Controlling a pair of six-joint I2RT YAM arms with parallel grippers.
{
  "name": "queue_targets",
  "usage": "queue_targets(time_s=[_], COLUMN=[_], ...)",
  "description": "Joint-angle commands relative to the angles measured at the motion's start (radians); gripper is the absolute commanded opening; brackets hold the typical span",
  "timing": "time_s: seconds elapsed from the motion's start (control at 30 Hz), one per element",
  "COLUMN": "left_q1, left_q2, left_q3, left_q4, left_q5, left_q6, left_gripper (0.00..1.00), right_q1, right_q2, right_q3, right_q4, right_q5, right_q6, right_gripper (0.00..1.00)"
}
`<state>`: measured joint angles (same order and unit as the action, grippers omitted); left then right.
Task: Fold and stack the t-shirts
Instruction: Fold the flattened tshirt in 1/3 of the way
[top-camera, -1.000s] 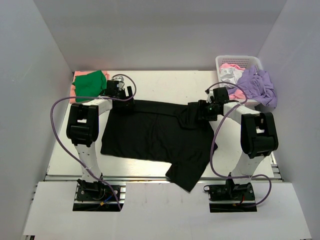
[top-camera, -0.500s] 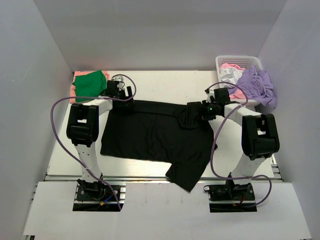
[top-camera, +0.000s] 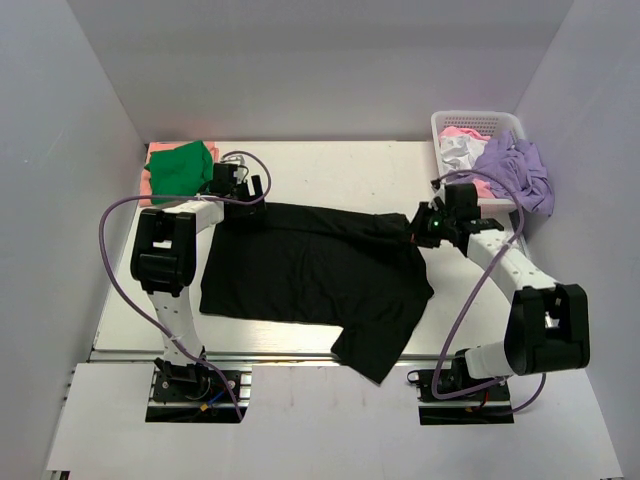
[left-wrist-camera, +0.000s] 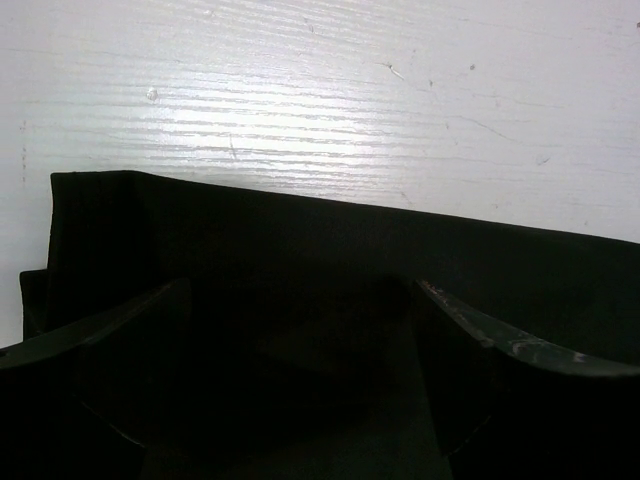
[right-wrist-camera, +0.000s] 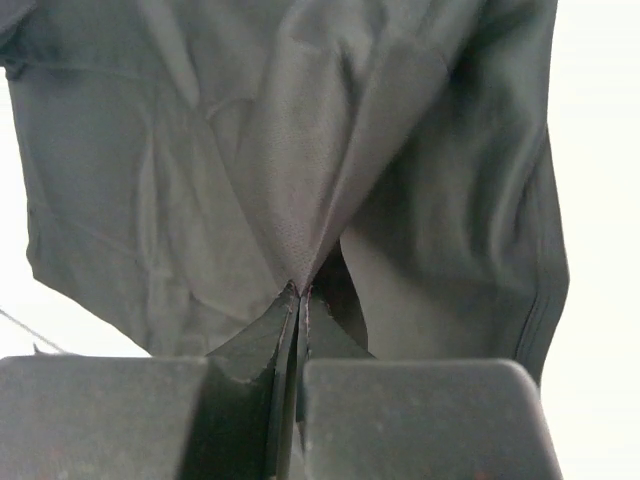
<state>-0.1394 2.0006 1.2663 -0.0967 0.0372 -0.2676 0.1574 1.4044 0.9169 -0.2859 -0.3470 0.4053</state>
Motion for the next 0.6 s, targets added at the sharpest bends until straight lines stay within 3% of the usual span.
queue_targets(time_s=[0.0,0.03,0.07,0.2,0.43,0.57], left_q1=[0.006,0.006,0.006,0.006,0.006,0.006], left_q2=[-0.036,-0.036,-0.036,-0.036,-0.045,-0.045], left_q3=[-0.044,-0.044,-0.044,-0.044,-0.044,-0.044], left_q4=[-0.072,-0.072,-0.072,-0.081,-0.081,-0.081], left_q5=[-0.013,-0.013,-0.013,-0.013,-0.013,-0.013], left_q6=[-0.01,-0.01,-0.01,-0.01,-0.01,-0.01], left_gripper=[1.0,1.0,1.0,1.0,1.0,1.0], right_q1=[0.001,0.001,0.004,0.004,0.005,0.004], right_q2=[-0.039,-0.05,-0.053,-0.025,0.013,0.025], right_q3=[-0.123,-0.147,-0.209,-0.224,-0.075,-0.043], right_q4=[0.017,0.084,0.149,0.174,0.074,0.14], right_q5=[0.014,0.011,0.0,0.018,0.172,0.198], right_q6=[0.138,0.176,0.176,0.135,-0.005,-0.049], right_gripper=[0.0,0.0,0.11,0.19,0.37,0.38])
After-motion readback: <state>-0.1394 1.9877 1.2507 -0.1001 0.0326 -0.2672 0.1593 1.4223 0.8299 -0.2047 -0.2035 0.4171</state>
